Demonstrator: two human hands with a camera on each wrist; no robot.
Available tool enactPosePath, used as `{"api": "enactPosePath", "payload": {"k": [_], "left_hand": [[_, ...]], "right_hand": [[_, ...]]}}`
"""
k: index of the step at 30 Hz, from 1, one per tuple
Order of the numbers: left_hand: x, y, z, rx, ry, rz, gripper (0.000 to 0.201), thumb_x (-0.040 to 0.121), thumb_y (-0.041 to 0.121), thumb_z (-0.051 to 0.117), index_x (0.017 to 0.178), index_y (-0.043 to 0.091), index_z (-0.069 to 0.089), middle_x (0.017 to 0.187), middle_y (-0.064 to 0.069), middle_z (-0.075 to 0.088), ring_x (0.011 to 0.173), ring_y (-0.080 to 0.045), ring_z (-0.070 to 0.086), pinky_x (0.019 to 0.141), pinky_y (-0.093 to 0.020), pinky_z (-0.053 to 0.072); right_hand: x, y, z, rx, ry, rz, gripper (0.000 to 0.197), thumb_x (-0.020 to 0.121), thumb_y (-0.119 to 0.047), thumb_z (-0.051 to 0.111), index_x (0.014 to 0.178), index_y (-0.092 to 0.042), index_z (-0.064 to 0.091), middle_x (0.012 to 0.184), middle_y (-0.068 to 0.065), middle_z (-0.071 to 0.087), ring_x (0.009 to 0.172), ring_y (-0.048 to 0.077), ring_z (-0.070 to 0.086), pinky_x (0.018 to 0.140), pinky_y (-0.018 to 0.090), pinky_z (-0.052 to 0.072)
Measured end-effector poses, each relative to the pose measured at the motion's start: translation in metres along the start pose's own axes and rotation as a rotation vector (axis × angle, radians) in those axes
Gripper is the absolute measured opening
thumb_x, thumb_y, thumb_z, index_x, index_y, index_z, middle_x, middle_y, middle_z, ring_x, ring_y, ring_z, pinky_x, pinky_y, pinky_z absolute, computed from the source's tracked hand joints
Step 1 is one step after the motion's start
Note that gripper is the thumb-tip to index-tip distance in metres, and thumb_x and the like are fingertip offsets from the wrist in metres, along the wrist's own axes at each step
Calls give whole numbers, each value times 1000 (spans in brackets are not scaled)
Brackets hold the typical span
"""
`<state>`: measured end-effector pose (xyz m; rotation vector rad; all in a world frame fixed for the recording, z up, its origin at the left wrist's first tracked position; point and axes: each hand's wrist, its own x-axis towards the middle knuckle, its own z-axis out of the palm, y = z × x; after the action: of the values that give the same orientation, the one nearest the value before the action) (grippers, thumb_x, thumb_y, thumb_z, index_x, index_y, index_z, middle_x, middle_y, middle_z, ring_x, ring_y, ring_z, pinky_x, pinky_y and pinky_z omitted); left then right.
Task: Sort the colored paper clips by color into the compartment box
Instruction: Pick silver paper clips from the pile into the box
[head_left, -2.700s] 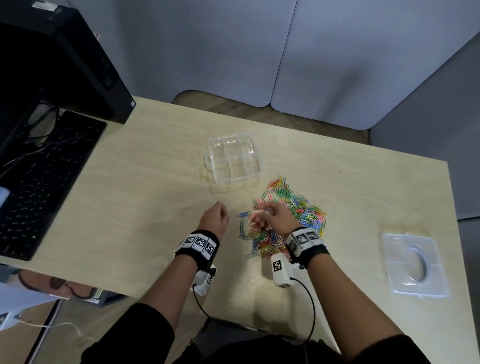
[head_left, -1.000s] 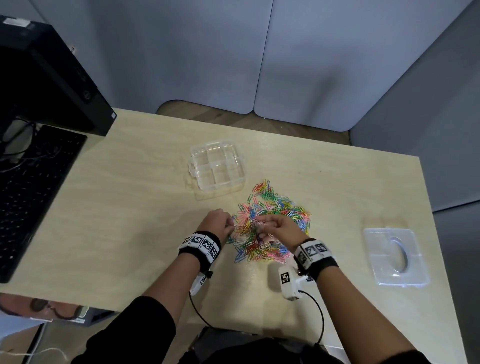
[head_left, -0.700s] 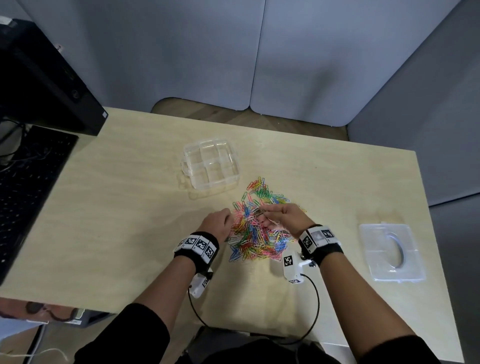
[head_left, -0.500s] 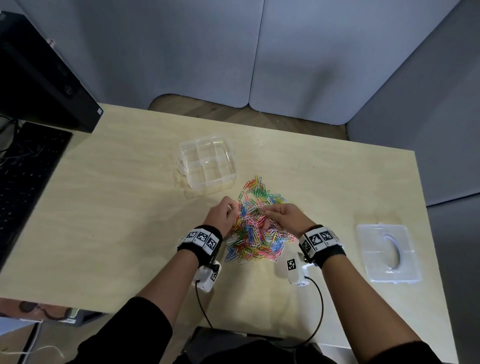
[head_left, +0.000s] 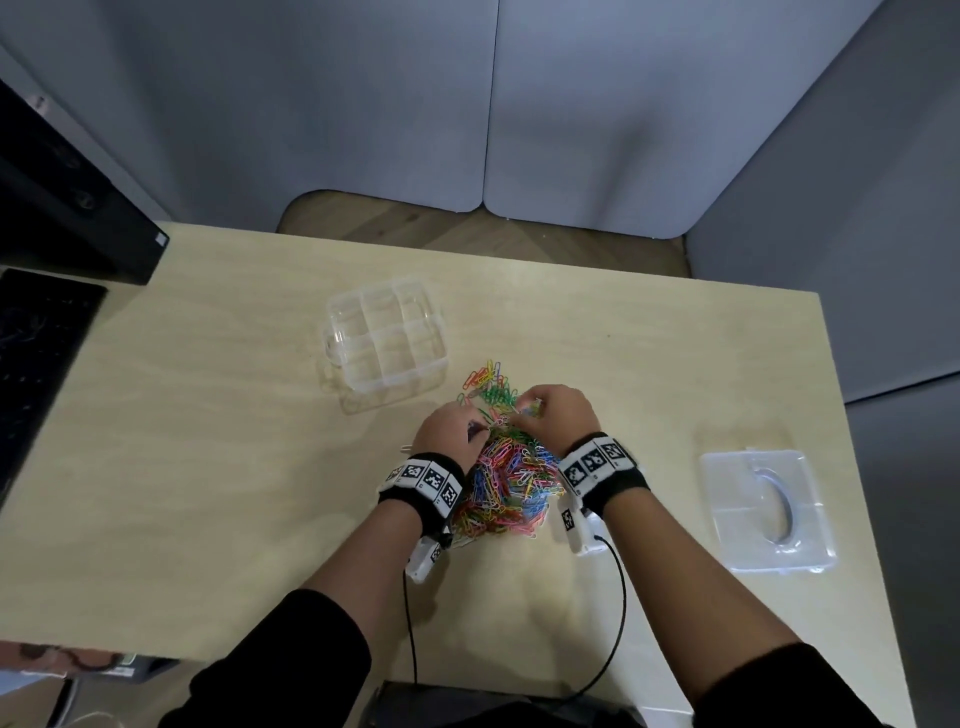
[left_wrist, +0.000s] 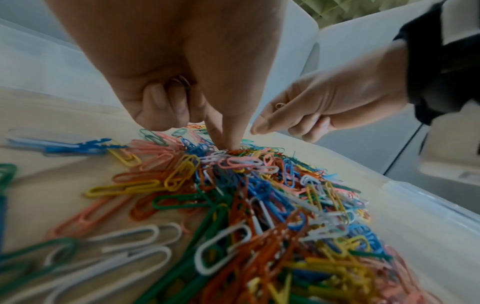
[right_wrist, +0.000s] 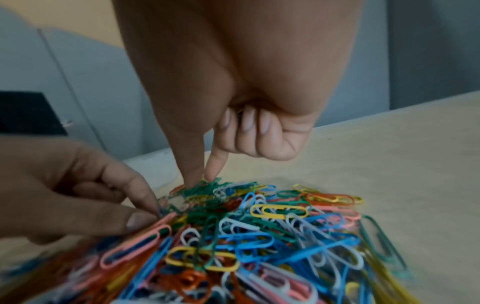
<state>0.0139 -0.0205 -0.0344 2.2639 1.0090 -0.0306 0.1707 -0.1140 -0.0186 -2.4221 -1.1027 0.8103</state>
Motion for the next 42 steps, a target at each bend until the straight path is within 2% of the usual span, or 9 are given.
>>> {"api": "enactPosePath", "payload": {"k": [5, 11, 14, 18, 22, 26, 30, 35, 42], "left_hand": [[2, -1, 0, -11, -85, -19, 17, 91, 28, 65, 95, 13, 73, 99, -4, 67, 90, -20, 58, 80, -29, 45], [-2, -6, -6, -191, -64, -60, 11, 92, 22, 63, 88, 11, 64, 75, 6, 49, 63, -7, 44, 66, -27, 42], [-1, -6, -7, -279, -69, -129, 11, 92, 22, 62, 86, 13, 60, 72, 0, 53, 65, -13, 48, 65, -25, 37], [3, -1, -8, -350, -70, -190, 8, 96, 17, 54, 92, 12, 50, 89, 1, 61, 88, -15, 55, 74, -25, 37], [8, 3, -4, -366, -95, -183, 16, 98, 7, 39, 101, 19, 48, 83, -15, 66, 81, -32, 66, 70, -40, 51], [11, 9, 1, -186, -66, -157, 12, 99, 25, 45, 98, 20, 56, 81, -3, 66, 70, -27, 62, 65, -36, 50], [10, 10, 9, -84, -3, -123, 6, 90, 26, 65, 89, 22, 61, 81, 9, 62, 76, -14, 60, 74, -29, 52], [8, 11, 11, -72, -21, -127, 11, 92, 26, 63, 83, 20, 59, 73, 9, 59, 69, -13, 56, 67, -26, 46], [8, 8, 6, -95, -132, -91, 26, 99, 37, 48, 85, 16, 54, 70, 0, 56, 65, -20, 52, 63, -30, 40]], "right_hand": [[11, -3, 11, -178, -90, -14, 16, 86, -37, 72, 91, -23, 73, 91, 0, 73, 82, 19, 66, 70, 31, 54], [3, 20, 2, 21, -79, 45, 8, 89, -27, 67, 85, -20, 68, 92, 5, 73, 77, 16, 63, 69, 26, 48], [0, 23, -3, 69, -88, 60, 12, 92, -27, 65, 91, -16, 70, 97, 1, 71, 85, 15, 61, 76, 25, 46], [-5, 21, -12, 598, -231, 113, 11, 95, -19, 65, 92, -9, 69, 84, 4, 70, 75, 14, 64, 74, 32, 51], [-14, 18, -13, 1163, -338, 245, 19, 96, 2, 54, 113, -3, 62, 84, 11, 67, 70, 16, 59, 63, 22, 52], [-12, 18, -15, 1323, -365, 290, 24, 96, -15, 59, 114, -2, 69, 81, 5, 59, 70, 15, 52, 65, 24, 47], [-2, 20, -13, 885, -152, 266, 21, 78, -38, 80, 79, -18, 75, 75, 1, 66, 69, 14, 55, 67, 28, 46], [24, 18, -1, 265, 45, 113, 15, 78, -29, 80, 89, -20, 75, 73, -8, 64, 64, 3, 53, 61, 21, 43], [28, 24, 5, 152, 7, 80, 17, 84, -31, 75, 82, -14, 71, 81, 1, 71, 77, 15, 65, 68, 26, 50]]}}
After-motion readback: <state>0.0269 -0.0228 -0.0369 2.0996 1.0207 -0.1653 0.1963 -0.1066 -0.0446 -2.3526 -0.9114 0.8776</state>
